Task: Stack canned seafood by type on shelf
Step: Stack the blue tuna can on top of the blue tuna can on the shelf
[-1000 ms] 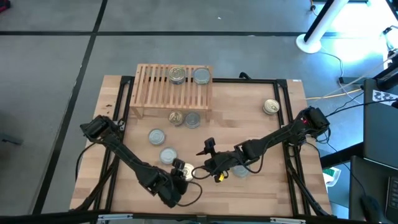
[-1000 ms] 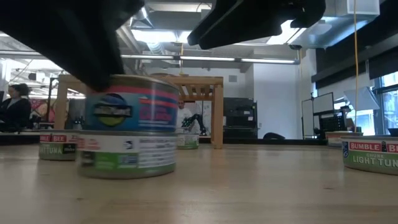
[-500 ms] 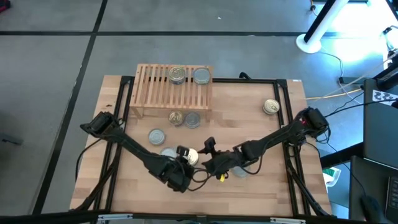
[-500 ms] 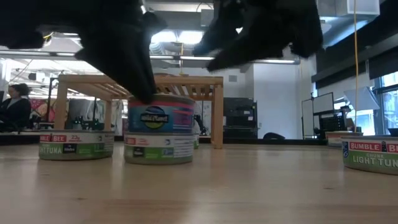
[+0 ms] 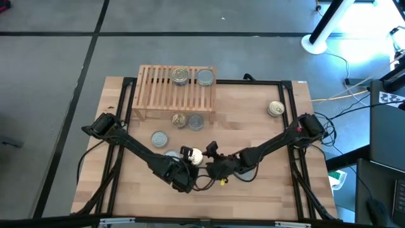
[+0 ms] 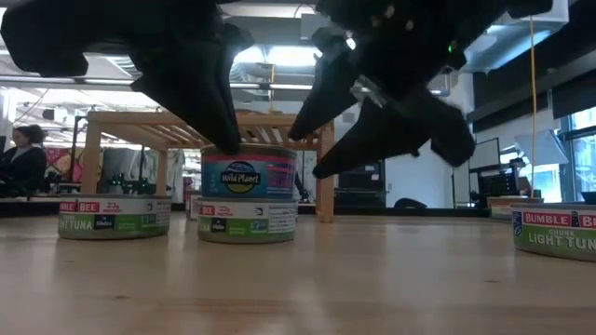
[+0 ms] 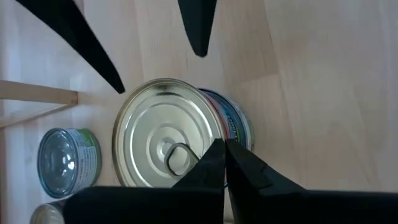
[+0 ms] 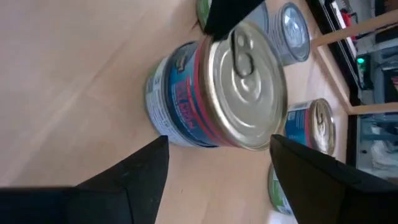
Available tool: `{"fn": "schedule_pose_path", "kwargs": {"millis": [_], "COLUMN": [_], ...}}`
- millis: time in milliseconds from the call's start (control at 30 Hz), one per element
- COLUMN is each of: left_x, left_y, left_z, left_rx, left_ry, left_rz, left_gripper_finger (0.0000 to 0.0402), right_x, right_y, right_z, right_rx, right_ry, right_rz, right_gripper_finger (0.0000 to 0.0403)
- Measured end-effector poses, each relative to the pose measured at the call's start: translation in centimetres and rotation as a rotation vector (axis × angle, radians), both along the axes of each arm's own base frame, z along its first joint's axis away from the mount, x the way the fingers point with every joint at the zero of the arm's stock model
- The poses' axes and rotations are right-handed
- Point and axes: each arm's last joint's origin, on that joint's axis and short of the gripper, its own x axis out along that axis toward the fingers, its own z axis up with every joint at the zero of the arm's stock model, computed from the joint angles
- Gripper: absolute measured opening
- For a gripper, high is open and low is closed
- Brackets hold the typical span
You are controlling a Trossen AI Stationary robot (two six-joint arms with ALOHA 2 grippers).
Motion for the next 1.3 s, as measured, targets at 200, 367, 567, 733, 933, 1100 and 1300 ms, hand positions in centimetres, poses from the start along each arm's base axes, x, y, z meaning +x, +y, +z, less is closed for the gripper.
{"fn": "schedule_pose_path", "kwargs": {"millis": [200,367,567,733,933,1100,1300], "left_x": [0.0,0.1,-0.1,-0.2,0.0,0.1,0.2], "left_y": [0.0,0.1,0.3,0.7,1.1,1.4,1.6], "left_z": [0.0,0.1,0.9,1.9,2.0,2.0,2.0], "left_rx": [-0.007,-0.022,-0.043,-0.065,-0.063,-0.066,-0.079], "left_ry": [-0.008,-0.022,-0.053,-0.086,-0.091,-0.095,-0.104], "left_rz": [0.014,0.041,0.073,0.1,0.113,0.129,0.155], "left_gripper_finger": [0.0001,0.0,0.0,0.0,0.0,0.0,0.0], "right_x": [0.0,0.0,0.1,0.1,0.0,-0.1,-0.1], "right_y": [0.3,0.5,1.0,1.0,1.2,1.4,1.6], "right_z": [-0.2,-0.2,0.0,0.0,0.0,0.1,-0.1], "right_rx": [-0.067,-0.072,-0.054,-0.044,-0.042,-0.054,-0.063], "right_ry": [-0.037,-0.038,-0.07,-0.067,-0.071,-0.077,-0.082], "right_rz": [-0.048,-0.029,-0.02,-0.009,-0.006,-0.011,-0.018], "right_gripper_finger": [0.0275,0.0275,0.0275,0.0275,0.0275,0.0275,0.0275]}}
